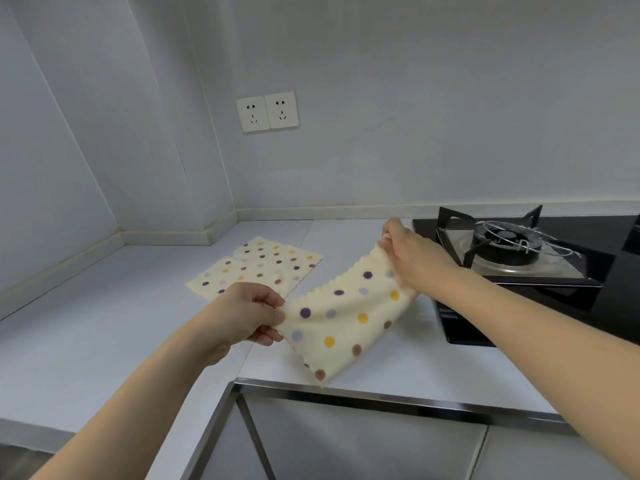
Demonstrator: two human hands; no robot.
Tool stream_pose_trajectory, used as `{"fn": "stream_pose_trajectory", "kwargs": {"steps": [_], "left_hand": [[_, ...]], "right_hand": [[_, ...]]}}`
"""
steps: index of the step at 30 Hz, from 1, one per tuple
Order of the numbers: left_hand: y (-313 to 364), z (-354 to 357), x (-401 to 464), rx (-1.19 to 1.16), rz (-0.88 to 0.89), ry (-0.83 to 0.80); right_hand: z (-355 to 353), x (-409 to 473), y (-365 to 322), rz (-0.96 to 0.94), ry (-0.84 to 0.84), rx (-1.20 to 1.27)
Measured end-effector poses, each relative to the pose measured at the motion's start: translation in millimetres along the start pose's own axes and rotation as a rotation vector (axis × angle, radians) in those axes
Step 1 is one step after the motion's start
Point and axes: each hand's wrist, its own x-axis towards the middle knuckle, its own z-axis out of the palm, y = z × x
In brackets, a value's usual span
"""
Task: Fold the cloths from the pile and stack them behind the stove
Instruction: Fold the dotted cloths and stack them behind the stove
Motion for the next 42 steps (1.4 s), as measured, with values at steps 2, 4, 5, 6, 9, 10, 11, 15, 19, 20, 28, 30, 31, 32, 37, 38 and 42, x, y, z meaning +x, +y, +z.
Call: {"fn": "stream_pose_trajectory", "kwargs": {"steps": [2, 4, 5, 6, 9, 10, 11, 15, 19, 20, 28, 30, 31, 32, 37, 38, 42], "left_hand": [[-13.2, 5.3, 17.9, 0.051, -0.009, 0.062], [-26.5, 12.2, 34.7, 0.182, 0.011, 0.136], [-32.0, 15.7, 40.9, 0.263, 0.029, 0.163], [-37.2, 18.7, 45.6, 0.335, 0.052, 0.183], [-51.8, 23.2, 54.1, 0.437, 0.156, 0.218], [-55.5, 24.0, 55.8, 0.450, 0.189, 0.223], [-58.5, 24.7, 57.2, 0.464, 0.218, 0.227], [-65.4, 25.4, 64.3, 0.567, 0.309, 0.227], [-68.9, 20.6, 67.1, 0.562, 0.310, 0.197], [-69.2, 18.4, 68.0, 0.534, 0.294, 0.189], [-61.7, 9.0, 74.3, 0.413, 0.178, 0.038], [-59.1, 6.5, 73.4, 0.311, 0.151, -0.024], [-58.0, 3.6, 72.5, 0.249, 0.130, -0.053], [-57.4, 1.4, 71.9, 0.201, 0.108, -0.079], [-53.3, 5.9, 68.8, 0.379, 0.030, -0.143], [-52.5, 8.9, 68.0, 0.440, 0.033, -0.151], [-53.2, 6.7, 66.9, 0.434, 0.072, -0.169]], "right_hand": [[19.0, 16.8, -2.3, -0.016, -0.044, -0.089], [40.2, 27.6, -9.1, 0.013, -0.043, -0.238], [49.5, 28.6, -16.9, 0.035, -0.015, -0.270], [57.4, 26.6, -27.2, 0.049, -0.004, -0.264], [82.9, 8.4, -55.1, 0.100, -0.165, -0.173], [90.3, 0.0, -59.0, 0.144, -0.268, -0.145], [96.8, -8.3, -60.2, 0.177, -0.347, -0.129], [106.6, -23.5, -51.9, 0.170, -0.419, -0.088], [104.9, -22.3, -47.6, 0.188, -0.478, -0.074], [104.2, -24.8, -46.2, 0.199, -0.476, -0.082], [88.1, -56.0, -67.5, 0.166, -0.427, -0.175], [92.4, -69.0, -76.3, 0.163, -0.503, -0.152], [95.6, -72.6, -77.6, 0.154, -0.513, -0.155], [97.0, -75.8, -76.7, 0.148, -0.519, -0.160], [80.8, -74.4, -72.8, 0.129, -0.538, -0.113], [78.8, -72.9, -72.9, 0.132, -0.492, -0.088], [84.4, -81.5, -77.3, 0.107, -0.502, -0.167]]}}
